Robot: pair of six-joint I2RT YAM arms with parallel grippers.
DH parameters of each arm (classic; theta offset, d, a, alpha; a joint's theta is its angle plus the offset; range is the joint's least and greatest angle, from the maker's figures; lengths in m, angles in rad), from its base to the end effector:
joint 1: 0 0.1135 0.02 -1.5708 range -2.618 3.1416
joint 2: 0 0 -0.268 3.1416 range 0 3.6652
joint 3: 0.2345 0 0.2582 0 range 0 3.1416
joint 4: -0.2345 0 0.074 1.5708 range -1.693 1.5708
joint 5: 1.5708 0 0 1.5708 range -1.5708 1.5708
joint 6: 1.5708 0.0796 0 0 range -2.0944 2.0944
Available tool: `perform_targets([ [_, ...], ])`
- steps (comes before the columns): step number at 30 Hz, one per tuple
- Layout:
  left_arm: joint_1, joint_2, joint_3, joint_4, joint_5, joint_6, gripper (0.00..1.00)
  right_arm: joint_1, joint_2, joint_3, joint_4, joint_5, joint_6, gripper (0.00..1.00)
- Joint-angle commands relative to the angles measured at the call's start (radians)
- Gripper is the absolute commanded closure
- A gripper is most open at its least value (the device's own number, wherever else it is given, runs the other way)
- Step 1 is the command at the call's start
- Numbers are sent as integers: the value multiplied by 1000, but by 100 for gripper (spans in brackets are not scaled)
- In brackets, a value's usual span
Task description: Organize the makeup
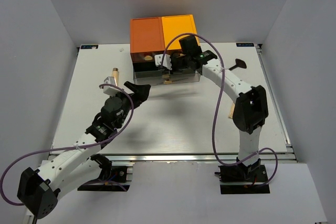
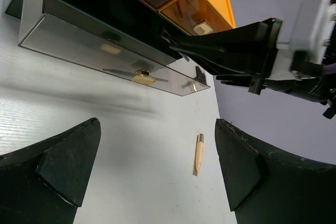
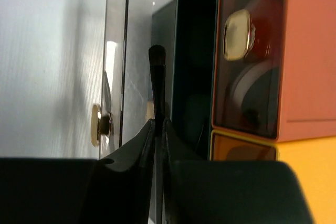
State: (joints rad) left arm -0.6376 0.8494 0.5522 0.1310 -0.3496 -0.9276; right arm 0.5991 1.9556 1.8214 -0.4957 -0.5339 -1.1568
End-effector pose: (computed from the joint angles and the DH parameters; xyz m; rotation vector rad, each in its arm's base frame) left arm 0.2150 -0.1254 0.2739 -0.5214 1.7262 -0.8408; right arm 0.3840 0.3113 0.3038 -1.7963 1.1129 0.2573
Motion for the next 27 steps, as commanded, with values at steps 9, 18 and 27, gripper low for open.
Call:
perform_targets([
  [9,0,13,0,-1,-6,-2,2,-5,-56,-30,45,89,-14,59],
  [18,0,-1,-17,1,-14,-11,2,-38,-308,-180,371,110,331,56],
  [27,-1,8,-26,9,-6,-13,2,-287,-282,-114,387,519,1208,37],
])
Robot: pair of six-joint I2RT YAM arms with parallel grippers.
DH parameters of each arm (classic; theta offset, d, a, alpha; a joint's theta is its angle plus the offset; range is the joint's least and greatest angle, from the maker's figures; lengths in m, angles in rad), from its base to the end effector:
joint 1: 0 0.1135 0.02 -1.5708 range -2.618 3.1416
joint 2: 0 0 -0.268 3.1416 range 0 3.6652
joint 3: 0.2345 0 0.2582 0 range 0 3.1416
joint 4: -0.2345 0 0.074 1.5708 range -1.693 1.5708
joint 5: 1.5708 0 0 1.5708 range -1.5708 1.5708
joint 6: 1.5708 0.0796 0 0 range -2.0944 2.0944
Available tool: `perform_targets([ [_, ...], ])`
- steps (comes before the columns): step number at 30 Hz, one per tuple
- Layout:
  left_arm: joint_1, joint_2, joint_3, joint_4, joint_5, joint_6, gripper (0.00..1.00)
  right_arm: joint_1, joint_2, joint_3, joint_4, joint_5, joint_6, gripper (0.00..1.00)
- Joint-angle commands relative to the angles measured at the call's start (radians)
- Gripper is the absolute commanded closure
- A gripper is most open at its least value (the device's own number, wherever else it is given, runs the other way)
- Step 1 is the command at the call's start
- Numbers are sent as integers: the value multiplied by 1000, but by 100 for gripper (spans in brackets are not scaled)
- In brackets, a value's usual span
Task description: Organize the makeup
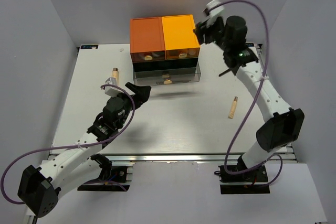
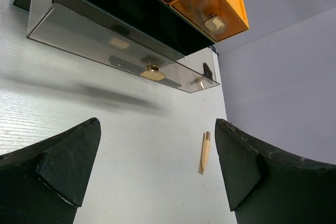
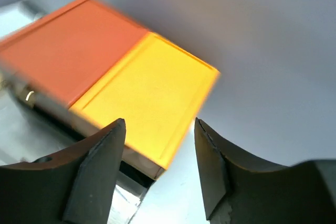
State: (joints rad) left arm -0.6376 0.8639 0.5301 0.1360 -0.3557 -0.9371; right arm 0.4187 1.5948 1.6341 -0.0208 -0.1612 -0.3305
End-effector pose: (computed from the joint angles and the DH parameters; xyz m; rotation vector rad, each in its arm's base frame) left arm 0.2162 -0.1257 0.2625 -0.5342 1.7517 -0.8220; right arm 0.3854 0.1855 0.4541 -0.6861 1.3963 0.1948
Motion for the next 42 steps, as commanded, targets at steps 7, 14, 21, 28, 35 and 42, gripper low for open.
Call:
perform_targets([
  [7,0,-14,-5,-19,-2,-15,2,-380,152,21,-182,140,700,22],
  [14,0,-14,-4,-22,0,-22,2,-457,244,-49,-199,219,759,11],
  [21,-2,1,10,-36,8,-23,2,-498,369,41,-146,-358,210,11],
  [28,0,18,1,-3,12,-14,2,-500,625,521,-690,-477,-698,31],
  [35,1,69,30,4,40,8,2,-482,654,457,-879,-252,-1406,34],
  [42,0,66,27,2,38,9,2,-474,748,560,-981,-232,-1495,34],
])
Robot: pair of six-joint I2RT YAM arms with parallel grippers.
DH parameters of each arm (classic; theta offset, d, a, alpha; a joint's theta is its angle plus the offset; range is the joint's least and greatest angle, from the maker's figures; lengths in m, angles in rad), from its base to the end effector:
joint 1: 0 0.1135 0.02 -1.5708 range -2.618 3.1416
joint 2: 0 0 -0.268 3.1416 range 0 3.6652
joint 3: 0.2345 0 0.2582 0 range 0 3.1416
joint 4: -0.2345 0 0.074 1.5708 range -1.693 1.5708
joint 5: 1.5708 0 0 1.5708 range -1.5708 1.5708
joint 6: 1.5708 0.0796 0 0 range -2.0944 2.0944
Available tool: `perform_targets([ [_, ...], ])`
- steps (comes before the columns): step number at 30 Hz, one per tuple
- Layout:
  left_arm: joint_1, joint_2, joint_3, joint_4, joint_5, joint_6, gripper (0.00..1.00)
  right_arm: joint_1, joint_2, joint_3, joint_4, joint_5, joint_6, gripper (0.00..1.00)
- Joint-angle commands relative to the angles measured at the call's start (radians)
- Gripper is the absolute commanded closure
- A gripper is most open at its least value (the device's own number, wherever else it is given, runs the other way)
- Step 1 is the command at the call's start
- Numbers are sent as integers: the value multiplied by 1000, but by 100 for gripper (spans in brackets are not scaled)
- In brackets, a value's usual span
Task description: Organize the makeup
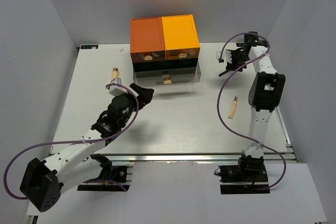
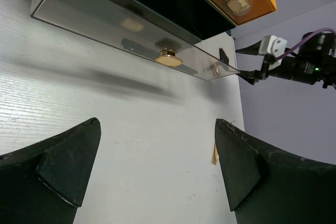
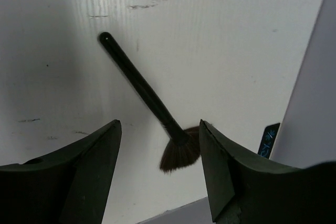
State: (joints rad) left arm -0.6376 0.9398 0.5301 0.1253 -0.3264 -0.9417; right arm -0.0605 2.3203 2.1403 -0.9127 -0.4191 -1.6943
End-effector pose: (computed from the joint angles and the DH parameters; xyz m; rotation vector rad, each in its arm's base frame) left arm 0.2237 -0.1340 0.2430 -0.5201 1.8445 -0.7918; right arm 0.5289 0.0004 0.1935 -1.9252 1.6286 -0.1297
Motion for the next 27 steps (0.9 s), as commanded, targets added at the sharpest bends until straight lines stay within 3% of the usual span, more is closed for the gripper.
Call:
perform_targets([
  [1,0,-10,25,11,9,14,2,8,31,46,-86,31,-134,34],
  [14,0,-26,24,-27,1,4,2,34,122,66,-26,43,-15,34],
  [27,1,5,47,-49,10,1,2,39,183,79,-101,77,-73,37],
])
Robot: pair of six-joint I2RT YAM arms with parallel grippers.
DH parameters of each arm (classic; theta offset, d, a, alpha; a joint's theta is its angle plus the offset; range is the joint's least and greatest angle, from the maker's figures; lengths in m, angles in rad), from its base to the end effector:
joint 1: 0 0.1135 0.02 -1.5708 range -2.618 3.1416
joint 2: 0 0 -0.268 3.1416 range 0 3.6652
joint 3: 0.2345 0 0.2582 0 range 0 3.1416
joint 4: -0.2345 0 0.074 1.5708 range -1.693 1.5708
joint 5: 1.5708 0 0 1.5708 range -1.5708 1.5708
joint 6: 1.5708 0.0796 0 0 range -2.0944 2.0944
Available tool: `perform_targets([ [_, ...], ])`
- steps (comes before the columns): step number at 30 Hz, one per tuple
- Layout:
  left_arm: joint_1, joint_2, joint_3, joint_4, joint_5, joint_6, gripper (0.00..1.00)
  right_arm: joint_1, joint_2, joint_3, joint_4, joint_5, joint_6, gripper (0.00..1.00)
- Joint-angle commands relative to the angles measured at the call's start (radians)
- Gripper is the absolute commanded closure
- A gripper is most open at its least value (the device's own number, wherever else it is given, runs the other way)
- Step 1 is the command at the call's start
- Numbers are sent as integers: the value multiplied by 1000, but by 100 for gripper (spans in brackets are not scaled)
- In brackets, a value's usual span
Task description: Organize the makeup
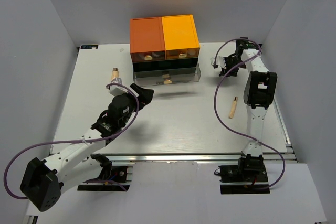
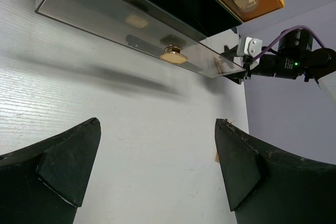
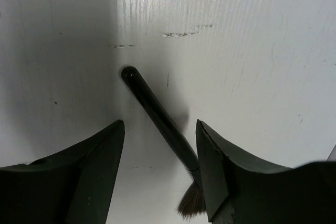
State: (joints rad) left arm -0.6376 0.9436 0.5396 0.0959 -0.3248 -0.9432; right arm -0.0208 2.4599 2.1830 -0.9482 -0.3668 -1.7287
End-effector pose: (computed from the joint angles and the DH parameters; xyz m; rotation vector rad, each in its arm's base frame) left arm 0.2237 -0.1341 0.2416 -0.5207 1.8669 -0.7781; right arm 0.5368 0.0174 0.1319 -2.0481 1.6715 -0.0398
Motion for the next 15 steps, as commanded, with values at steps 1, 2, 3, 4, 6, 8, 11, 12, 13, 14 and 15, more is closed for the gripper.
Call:
perform_targets([
  [1,1,3,37,-18,9,4,2,-1,50,43,-76,31,-55,38],
  [2,1,3,37,-18,9,3,2,-1,53,41,-104,48,-68,39],
  [3,0,4,39,-19,9,3,2,-1,60,41,-121,57,-80,40],
  [4,0,6,40,-21,9,3,2,-1,63,41,-136,65,-87,41],
  [6,0,11,43,-21,9,3,2,-1,68,41,-179,89,-95,44],
  [8,1,17,43,-18,12,3,2,-2,67,31,-227,101,-106,46],
  [11,0,29,42,-7,18,4,2,-2,44,-21,-253,132,-120,50],
  [12,0,34,43,-2,23,4,2,-4,36,-38,-261,138,-123,50],
  [13,0,40,43,1,26,6,2,-4,27,-55,-262,147,-126,51],
  [14,1,43,43,4,26,7,2,-5,8,-71,-264,150,-127,52],
  [15,1,46,43,8,27,6,2,-5,-1,-97,-267,152,-132,52],
])
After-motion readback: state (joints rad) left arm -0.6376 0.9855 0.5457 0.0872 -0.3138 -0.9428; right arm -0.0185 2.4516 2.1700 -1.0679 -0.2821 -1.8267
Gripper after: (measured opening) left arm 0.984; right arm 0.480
